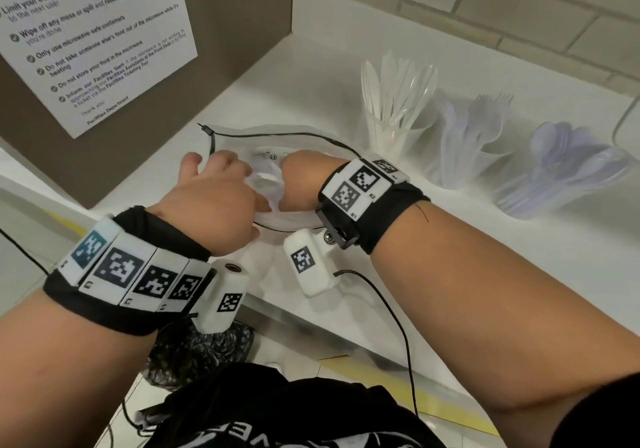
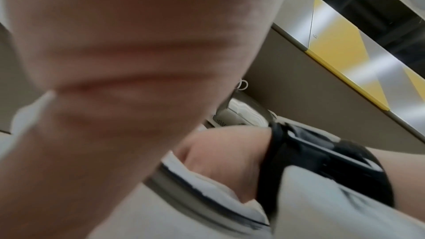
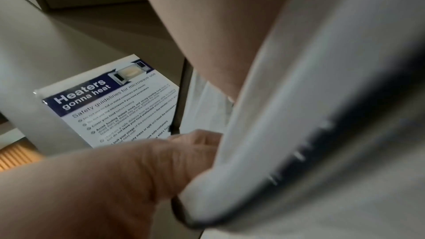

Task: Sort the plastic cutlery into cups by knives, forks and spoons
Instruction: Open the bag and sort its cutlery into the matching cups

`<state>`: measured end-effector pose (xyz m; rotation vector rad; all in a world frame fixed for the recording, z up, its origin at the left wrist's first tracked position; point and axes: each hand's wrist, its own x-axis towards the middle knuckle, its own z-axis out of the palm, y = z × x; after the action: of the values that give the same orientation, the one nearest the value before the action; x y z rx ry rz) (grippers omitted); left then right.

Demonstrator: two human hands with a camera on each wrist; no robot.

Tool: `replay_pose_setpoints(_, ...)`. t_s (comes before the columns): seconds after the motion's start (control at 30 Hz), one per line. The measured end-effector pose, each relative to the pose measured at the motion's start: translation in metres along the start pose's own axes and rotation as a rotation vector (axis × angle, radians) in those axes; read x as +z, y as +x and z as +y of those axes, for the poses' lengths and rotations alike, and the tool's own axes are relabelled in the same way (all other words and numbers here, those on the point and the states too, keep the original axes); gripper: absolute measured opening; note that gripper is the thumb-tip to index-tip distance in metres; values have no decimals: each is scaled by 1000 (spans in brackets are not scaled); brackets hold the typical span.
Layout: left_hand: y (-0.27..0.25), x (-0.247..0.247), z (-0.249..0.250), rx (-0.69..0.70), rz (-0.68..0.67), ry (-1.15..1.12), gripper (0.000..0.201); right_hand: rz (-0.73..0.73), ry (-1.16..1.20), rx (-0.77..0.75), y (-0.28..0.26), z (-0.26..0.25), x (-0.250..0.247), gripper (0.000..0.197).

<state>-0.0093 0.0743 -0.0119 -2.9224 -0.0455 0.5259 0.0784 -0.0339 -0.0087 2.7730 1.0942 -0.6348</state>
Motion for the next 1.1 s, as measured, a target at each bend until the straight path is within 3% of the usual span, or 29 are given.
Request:
replay_pose_setpoints(0.33, 5, -14, -16, -94, -34, 37, 43, 111, 155, 6, -14, 14, 7, 27)
replay_pose_setpoints(0.47, 8, -14, -18, -112, -54, 52, 41, 76, 209, -36, -24, 12, 4, 32)
replay_pose_setpoints(0.6, 6, -22, -10, -98, 38, 63, 33, 91, 188, -37, -31, 12, 1, 36)
replay_pose_setpoints(0.73, 4, -23, -8, -91, 100, 25, 28, 163, 332, -61, -29, 13, 5, 39)
replay_pose_setpoints(0.93, 2, -25, -12, -32, 33, -10, 21, 111, 206, -62, -29, 17, 7, 22)
replay_pose_setpoints(1.1, 4, -22, -24, -6, -30, 59, 30, 165, 427, -238, -51, 26, -18, 4)
